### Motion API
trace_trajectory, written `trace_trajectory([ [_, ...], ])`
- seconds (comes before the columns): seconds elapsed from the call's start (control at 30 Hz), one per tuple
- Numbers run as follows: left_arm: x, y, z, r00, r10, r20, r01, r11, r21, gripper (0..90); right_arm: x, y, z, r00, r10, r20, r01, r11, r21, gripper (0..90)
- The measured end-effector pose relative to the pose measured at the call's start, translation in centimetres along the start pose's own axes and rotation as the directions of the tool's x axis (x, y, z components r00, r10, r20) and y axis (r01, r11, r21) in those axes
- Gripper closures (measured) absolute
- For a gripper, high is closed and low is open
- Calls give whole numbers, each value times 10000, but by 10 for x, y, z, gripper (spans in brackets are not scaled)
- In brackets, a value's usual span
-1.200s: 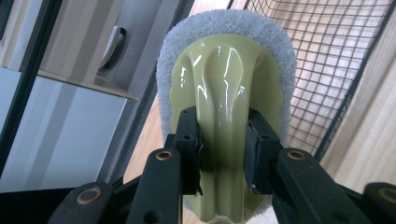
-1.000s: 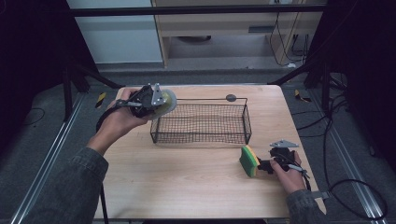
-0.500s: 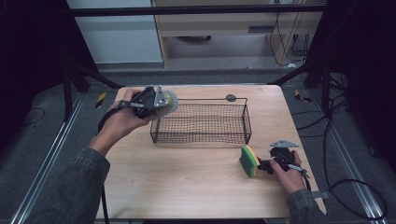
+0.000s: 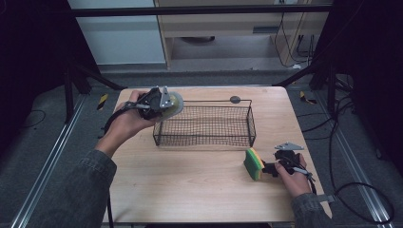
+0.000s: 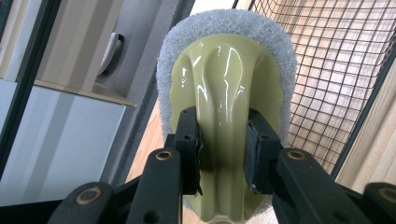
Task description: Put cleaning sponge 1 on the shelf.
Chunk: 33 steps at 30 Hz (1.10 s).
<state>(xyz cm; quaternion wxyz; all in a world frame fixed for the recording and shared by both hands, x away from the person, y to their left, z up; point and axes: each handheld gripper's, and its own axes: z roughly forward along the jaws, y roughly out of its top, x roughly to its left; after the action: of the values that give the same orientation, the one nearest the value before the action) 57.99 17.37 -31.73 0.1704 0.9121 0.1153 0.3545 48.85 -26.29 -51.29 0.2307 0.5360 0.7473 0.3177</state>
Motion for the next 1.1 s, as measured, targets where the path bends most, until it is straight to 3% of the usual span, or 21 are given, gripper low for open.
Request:
trace_trajectory([
  [0.27, 0, 4, 6, 9999, 40, 94, -40, 10000, -28, 700, 0, 0, 0, 10000, 23, -6, -23, 10000, 1, 4],
  [0.57, -3, 7, 12, 9987, 423, 291, -428, 9990, 155, 700, 0, 0, 0, 10000, 2, -2, -2, 10000, 1, 4],
  [1.1, -8, 6, 21, 9974, 585, 430, -595, 9980, 224, 700, 0, 0, 0, 10000, 55, -18, -55, 10000, -11, 4],
])
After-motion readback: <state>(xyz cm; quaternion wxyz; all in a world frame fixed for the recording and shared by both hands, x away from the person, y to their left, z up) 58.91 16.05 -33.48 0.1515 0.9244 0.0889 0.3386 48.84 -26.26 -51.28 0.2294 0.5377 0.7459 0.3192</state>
